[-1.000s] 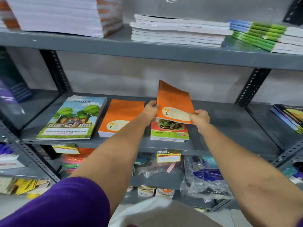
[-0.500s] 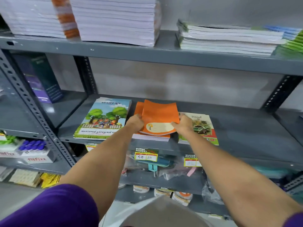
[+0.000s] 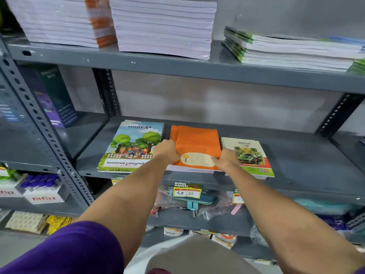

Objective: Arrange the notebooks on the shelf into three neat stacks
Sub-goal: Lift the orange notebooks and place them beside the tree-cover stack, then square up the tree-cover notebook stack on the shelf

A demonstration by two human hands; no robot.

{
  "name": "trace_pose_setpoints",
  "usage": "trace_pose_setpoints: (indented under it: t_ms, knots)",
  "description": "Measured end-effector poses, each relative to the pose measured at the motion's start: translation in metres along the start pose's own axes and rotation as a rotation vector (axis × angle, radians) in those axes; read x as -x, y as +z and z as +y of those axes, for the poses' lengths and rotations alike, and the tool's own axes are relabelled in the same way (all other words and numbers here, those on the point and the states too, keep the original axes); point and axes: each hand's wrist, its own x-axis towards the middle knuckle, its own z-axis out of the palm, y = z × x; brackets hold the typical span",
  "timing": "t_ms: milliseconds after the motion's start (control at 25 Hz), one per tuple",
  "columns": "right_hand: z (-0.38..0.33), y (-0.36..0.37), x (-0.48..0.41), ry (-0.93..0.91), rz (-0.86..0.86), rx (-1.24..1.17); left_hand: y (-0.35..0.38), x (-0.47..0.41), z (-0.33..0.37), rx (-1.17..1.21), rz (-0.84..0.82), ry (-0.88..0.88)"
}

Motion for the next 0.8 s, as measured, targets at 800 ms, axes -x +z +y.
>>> trace_pose_setpoints:
  t_ms: [800]
  knots:
    - [-0.173, 0.056, 0.011, -0.130, -0.104, -0.129, -0.005, -0.011, -0.166, 0.000, 0.076, -0.268]
